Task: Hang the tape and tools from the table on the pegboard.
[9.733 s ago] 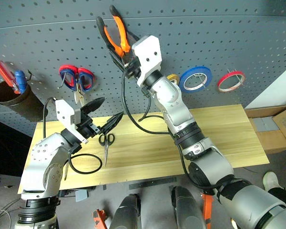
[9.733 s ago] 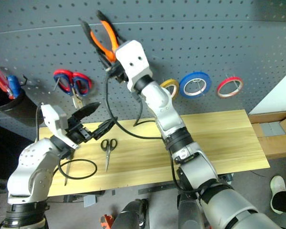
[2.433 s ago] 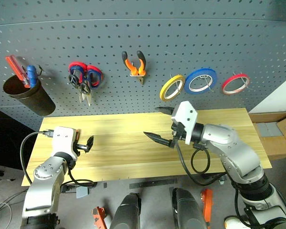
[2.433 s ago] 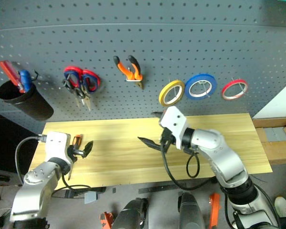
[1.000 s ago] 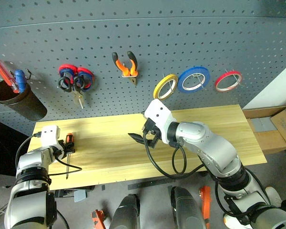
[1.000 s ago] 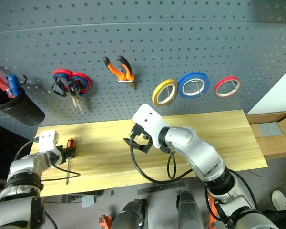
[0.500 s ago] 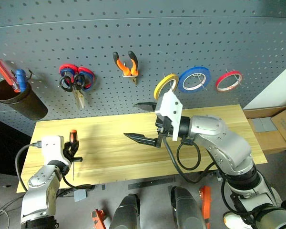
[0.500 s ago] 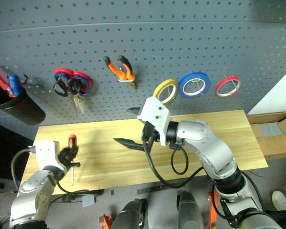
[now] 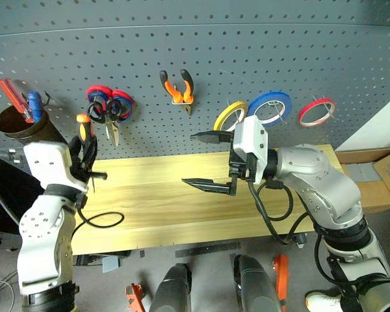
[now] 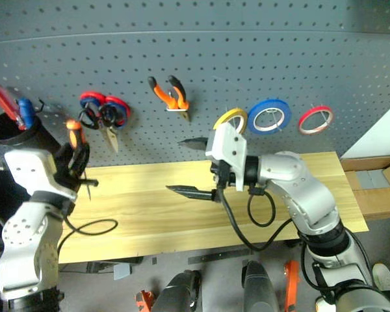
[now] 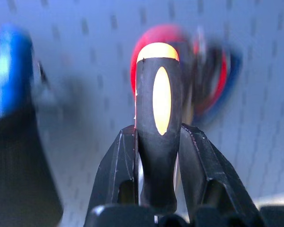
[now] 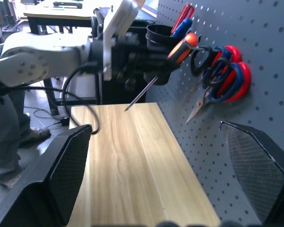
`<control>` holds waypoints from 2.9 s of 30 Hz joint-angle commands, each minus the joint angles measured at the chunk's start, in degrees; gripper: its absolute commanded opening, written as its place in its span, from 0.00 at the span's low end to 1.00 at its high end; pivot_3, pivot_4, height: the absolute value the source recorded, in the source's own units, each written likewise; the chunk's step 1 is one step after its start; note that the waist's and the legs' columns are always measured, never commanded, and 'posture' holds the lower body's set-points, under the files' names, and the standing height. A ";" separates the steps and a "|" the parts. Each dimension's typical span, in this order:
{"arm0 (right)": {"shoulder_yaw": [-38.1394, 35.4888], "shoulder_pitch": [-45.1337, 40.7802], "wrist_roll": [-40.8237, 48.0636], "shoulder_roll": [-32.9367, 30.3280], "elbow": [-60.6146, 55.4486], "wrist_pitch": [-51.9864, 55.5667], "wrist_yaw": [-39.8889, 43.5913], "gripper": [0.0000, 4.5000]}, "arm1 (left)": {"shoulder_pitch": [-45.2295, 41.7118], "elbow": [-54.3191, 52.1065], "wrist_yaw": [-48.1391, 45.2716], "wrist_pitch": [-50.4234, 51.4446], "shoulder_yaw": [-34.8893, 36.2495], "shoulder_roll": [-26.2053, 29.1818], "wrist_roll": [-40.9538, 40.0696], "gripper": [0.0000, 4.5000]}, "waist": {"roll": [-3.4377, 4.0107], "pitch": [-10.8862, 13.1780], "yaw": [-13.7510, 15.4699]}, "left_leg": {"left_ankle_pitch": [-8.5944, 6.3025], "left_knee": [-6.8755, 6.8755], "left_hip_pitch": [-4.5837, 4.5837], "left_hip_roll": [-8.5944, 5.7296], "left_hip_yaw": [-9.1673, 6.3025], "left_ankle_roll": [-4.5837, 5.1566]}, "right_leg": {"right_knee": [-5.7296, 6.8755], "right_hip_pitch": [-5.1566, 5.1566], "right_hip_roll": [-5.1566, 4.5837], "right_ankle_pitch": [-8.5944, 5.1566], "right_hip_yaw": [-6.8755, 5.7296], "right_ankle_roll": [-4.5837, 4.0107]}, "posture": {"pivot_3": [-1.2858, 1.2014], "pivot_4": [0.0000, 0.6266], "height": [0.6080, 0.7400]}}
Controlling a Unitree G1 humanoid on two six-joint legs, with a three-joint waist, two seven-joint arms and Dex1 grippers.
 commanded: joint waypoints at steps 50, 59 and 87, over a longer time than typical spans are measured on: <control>-2.80 -1.71 1.43 -1.60 1.45 -3.68 0.62 1.00 | -13.89 22.69 2.17 -16.78 12.51 10.26 -0.69 0.64 | -0.63 -0.79 -0.30 | 0.02 0.08 -0.06 0.01 -0.03 -0.05 | 0.04 -0.08 -0.04 0.05 -0.15 -0.04 | 0.50 0.31 1.00; -4.12 -1.56 1.33 -2.44 3.09 -5.21 1.15 1.00 | -21.12 17.80 7.57 -16.84 11.08 10.12 -1.98 0.99 | -0.96 -1.97 -0.24 | 0.02 0.11 -0.05 0.00 -0.04 -0.05 | 0.07 -0.06 -0.03 0.05 -0.16 -0.04 | 0.51 0.27 1.00; -11.64 26.83 -5.91 -2.11 1.52 -13.30 -13.47 1.00 | 13.59 -1.63 -2.58 9.15 -16.13 -0.59 -5.08 0.99 | 0.42 -7.02 -0.48 | -0.01 -0.01 1.14 0.03 0.79 0.04 | 0.04 0.90 0.15 0.13 0.36 0.04 | 0.49 0.13 1.00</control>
